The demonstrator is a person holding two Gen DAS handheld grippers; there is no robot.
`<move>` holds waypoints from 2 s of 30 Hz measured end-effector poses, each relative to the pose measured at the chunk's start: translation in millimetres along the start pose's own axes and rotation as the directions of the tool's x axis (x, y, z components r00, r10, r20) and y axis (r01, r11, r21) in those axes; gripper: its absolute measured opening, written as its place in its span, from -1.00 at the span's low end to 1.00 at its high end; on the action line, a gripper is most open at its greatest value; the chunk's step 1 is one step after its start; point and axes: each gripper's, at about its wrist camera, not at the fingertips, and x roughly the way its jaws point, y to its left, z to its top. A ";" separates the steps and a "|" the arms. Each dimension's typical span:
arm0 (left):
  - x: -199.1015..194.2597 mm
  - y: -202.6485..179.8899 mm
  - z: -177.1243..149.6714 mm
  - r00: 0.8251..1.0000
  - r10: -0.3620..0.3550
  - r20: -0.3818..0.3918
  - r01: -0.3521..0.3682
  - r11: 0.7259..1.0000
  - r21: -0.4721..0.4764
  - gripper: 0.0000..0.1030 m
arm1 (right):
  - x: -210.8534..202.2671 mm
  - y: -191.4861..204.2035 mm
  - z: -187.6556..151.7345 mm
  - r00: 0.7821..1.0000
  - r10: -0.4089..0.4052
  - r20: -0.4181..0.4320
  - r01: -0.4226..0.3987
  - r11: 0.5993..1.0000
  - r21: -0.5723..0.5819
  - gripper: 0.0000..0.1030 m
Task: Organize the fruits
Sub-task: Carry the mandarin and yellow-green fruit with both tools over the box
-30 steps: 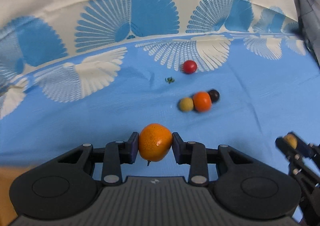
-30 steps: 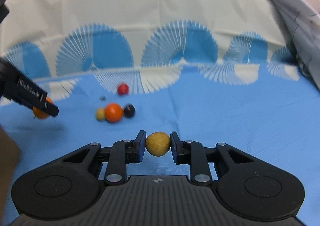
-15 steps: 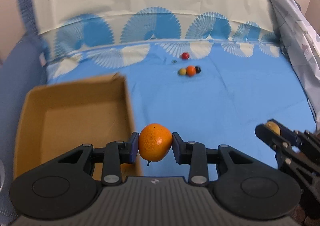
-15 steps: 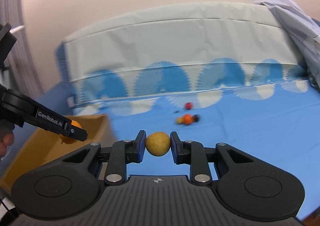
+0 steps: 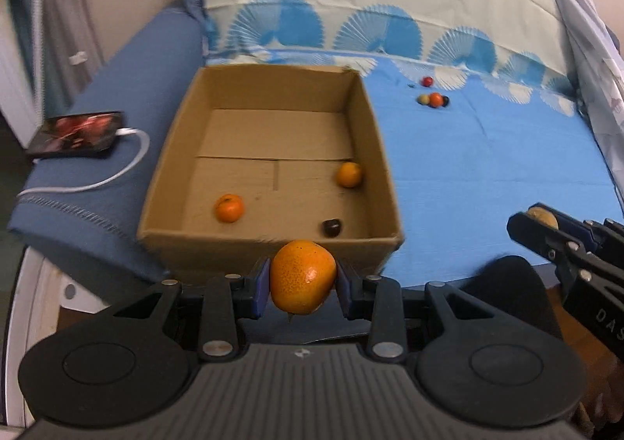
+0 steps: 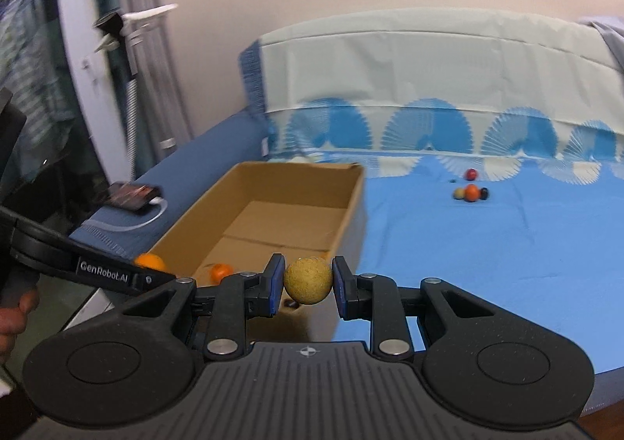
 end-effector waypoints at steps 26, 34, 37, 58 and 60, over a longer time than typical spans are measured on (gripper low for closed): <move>-36.7 27.2 -30.7 0.995 -0.017 0.099 0.025 0.997 -0.077 -0.24 | -19.8 49.6 3.7 1.000 0.020 0.015 -0.017 0.990 -0.140 -0.46; -29.8 27.4 -28.1 0.996 -0.021 0.084 0.027 0.997 -0.078 -0.24 | -11.6 46.8 5.0 1.000 0.020 -0.007 -0.021 0.991 -0.133 -0.46; -25.1 28.4 -25.6 0.997 -0.024 0.075 0.030 0.997 -0.078 -0.24 | -7.4 46.8 4.3 1.000 0.018 -0.016 -0.020 0.992 -0.128 -0.46; 18.0 42.8 20.5 0.998 -0.010 0.059 0.016 0.995 -0.100 -0.24 | 50.8 34.7 18.3 0.996 0.012 -0.093 -0.022 0.994 -0.111 -0.46; 26.0 44.6 27.7 0.998 -0.002 0.055 0.008 0.995 -0.101 -0.24 | 59.9 32.7 21.2 0.995 0.014 -0.100 -0.026 0.993 -0.112 -0.46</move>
